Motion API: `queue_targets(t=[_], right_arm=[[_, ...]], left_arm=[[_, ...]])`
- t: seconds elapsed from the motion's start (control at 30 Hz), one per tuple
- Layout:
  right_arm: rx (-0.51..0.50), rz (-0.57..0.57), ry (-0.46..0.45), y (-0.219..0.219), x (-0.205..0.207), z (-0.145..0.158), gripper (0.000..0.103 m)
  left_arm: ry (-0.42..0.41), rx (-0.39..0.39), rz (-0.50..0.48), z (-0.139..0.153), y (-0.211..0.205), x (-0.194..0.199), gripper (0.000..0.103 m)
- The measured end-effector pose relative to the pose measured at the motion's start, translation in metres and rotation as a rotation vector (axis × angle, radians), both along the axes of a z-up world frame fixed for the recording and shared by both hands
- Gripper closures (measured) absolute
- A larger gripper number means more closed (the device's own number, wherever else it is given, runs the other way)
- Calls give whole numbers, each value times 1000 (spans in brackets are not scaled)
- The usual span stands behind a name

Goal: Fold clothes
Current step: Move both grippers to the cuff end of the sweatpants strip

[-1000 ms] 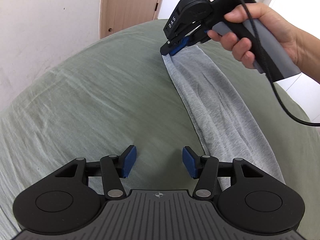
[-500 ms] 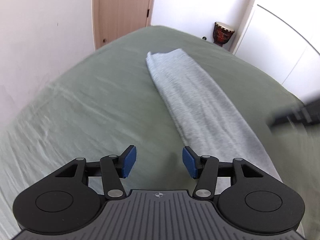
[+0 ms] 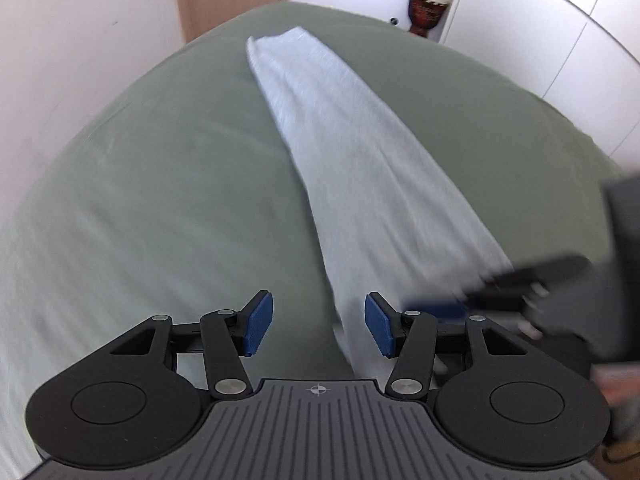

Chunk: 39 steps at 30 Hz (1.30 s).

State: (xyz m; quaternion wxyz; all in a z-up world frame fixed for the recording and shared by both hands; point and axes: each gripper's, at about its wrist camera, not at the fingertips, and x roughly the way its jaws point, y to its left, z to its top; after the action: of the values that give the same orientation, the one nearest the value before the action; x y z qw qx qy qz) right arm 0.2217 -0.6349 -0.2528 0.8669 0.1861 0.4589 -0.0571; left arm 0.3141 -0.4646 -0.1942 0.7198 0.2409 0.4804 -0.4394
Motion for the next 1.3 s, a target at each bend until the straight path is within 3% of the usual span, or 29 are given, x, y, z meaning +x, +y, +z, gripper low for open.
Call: queue_targets(t=[0.1, 0.2, 0.3, 0.47, 0.57, 0.87, 1.0, 1.13, 1.3], right_arm=[[65, -41, -51, -6, -42, 34, 78], [67, -100, -64, -12, -97, 55, 63], [108, -170, -46, -19, -145, 57, 56], [145, -310, -17, -18, -233, 42, 56], [156, -356, -20, -13, -257, 32, 56], [93, -338, -105, -9, -269, 49, 52], [47, -327, -114, -12, -261, 53, 34], [125, -285, -160, -25, -242, 53, 12], [-55, -217, -113, -40, -188, 67, 12]], left_arm=[[46, 12, 37, 0, 23, -24, 53], [99, 17, 58, -8, 40, -51, 53], [141, 38, 55, -22, 53, -83, 53], [194, 86, 61, -42, 71, -124, 53], [218, 86, 85, -43, 82, -136, 53], [103, 41, 123, -11, 99, -143, 53], [43, 45, 93, -5, 93, -138, 53], [-50, 71, 73, 2, 76, -121, 53], [-116, 74, -5, 3, 47, -96, 53]])
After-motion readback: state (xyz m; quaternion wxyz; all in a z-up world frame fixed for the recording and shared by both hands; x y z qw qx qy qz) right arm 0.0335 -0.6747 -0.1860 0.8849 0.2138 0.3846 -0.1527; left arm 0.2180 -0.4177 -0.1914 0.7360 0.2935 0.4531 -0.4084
